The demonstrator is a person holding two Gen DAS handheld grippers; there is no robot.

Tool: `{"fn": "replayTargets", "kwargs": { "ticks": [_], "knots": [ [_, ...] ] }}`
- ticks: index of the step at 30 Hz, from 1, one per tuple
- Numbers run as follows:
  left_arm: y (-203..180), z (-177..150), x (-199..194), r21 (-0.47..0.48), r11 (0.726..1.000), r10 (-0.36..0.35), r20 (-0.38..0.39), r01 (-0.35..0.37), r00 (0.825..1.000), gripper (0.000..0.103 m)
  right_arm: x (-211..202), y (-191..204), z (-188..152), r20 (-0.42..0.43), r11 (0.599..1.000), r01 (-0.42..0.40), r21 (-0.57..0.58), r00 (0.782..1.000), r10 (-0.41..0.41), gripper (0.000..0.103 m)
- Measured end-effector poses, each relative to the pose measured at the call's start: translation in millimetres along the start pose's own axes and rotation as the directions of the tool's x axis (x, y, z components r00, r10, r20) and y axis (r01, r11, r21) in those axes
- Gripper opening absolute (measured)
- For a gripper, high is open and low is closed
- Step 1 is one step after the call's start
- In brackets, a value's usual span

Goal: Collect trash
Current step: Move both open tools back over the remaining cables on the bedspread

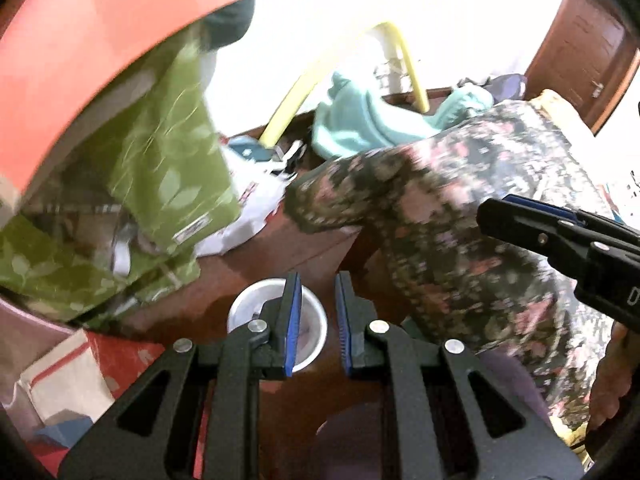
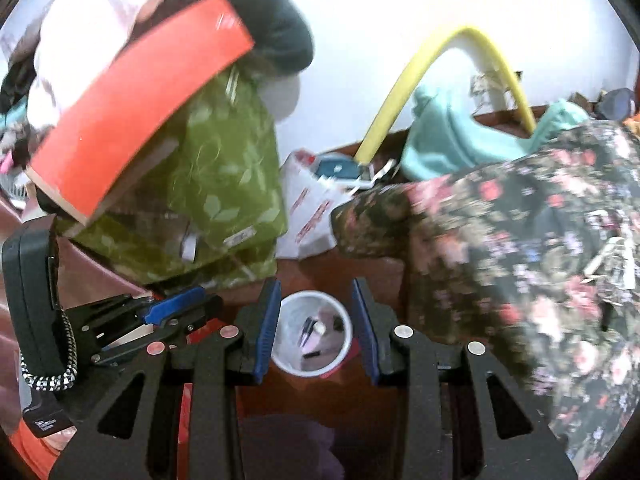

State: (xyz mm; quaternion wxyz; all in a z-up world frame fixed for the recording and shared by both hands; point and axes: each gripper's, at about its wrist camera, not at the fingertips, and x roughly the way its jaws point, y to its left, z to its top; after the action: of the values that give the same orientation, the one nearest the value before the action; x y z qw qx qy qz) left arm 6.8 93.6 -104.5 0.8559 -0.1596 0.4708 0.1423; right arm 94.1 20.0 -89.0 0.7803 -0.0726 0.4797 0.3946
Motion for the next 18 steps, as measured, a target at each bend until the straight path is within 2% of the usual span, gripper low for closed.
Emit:
{"fn": "replayTargets", "kwargs": {
  "ticks": [3,6,11,18],
  "knots": [
    [-25,11,-7,0.031,0.999,-0.011,0.019,0.01,1.0,0.015,-21,-17,1,0.046,0.999,0.022,0.026,0.999,-0.023,0.033],
    [-56,24,-9,0.069,0.997,-0.027,0.031,0.025,0.999,0.015,-41,-42,1,0.088,0.996,0.084,0.042,0.992,-0.088,0.033],
    [-102,41,-3,0.126,0.99,-0.075,0.035,0.07,0.997,0.015,-71,-94,-5,0.116,0.983,0.155,0.101,0.979,-0.167,0.033],
    [-178,55,27,0.216,0.966,-0.139,-0.024,0.141,0.99,0.015,-107,-177,-22,0.118,0.945,0.24,0.221,0.956,-0.27,0.033]
  ]
}}
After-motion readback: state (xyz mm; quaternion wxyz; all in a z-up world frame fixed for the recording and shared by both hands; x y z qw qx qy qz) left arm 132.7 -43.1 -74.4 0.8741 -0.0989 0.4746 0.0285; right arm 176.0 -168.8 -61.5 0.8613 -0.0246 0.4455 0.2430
